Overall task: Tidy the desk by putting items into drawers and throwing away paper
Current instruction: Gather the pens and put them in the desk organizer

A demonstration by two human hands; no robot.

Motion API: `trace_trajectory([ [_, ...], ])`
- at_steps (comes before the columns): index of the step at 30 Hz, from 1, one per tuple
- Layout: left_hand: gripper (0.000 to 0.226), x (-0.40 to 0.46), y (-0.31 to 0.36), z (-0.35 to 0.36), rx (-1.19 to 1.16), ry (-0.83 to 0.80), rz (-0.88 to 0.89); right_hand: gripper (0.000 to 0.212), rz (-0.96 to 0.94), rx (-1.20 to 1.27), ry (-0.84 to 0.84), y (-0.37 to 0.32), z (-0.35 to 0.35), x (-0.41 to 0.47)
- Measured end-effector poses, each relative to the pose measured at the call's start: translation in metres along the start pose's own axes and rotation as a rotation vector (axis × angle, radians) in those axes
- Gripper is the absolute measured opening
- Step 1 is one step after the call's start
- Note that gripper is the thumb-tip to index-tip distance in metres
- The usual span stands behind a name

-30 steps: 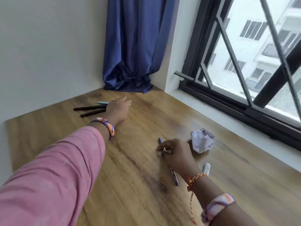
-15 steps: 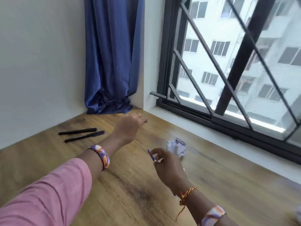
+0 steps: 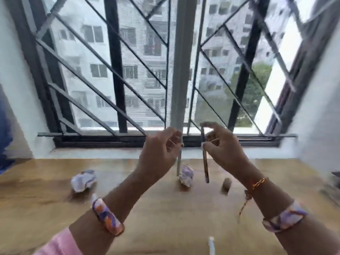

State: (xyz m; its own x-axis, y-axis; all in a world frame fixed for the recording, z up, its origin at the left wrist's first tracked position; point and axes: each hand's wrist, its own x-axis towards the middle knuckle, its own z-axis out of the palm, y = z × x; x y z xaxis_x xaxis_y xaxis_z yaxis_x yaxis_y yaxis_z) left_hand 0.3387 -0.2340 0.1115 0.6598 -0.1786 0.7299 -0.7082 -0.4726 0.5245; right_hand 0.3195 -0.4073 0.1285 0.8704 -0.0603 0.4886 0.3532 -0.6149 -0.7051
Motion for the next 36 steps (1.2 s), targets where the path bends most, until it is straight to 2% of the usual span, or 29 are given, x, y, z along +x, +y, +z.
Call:
trace_trajectory([
  [5, 0.016, 0.011, 0.075, 0.088, -0.217, -0.188, -0.006, 0.032, 0.107, -0.245, 0.174, 0.024, -0.107, -0.047],
  [8, 0.014, 0.017, 0.121, 0.137, -0.361, -0.254, 0.003, 0.019, 0.195, -0.303, 0.269, 0.039, -0.172, -0.080],
  [14, 0.020, 0.016, 0.208, 0.231, -0.512, -0.353, 0.032, 0.012, 0.357, -0.475, 0.568, 0.069, -0.293, -0.141],
  [16, 0.023, 0.013, 0.232, 0.258, -0.523, -0.373, 0.034, 0.011, 0.380, -0.550, 0.611, 0.081, -0.320, -0.153],
  [22, 0.021, 0.004, 0.279, 0.333, -0.455, -0.425, 0.022, 0.010, 0.438, -0.710, 0.580, 0.132, -0.360, -0.167],
  [28, 0.011, 0.001, 0.293, 0.388, -0.308, -0.487, -0.007, 0.012, 0.472, -0.707, 0.473, 0.178, -0.367, -0.154],
  [32, 0.012, -0.001, 0.293, 0.395, -0.241, -0.543, -0.031, 0.016, 0.481, -0.727, 0.370, 0.199, -0.361, -0.150],
  [36, 0.013, 0.000, 0.277, 0.374, -0.169, -0.541, -0.007, 0.021, 0.416, -0.738, 0.354, 0.204, -0.347, -0.149],
])
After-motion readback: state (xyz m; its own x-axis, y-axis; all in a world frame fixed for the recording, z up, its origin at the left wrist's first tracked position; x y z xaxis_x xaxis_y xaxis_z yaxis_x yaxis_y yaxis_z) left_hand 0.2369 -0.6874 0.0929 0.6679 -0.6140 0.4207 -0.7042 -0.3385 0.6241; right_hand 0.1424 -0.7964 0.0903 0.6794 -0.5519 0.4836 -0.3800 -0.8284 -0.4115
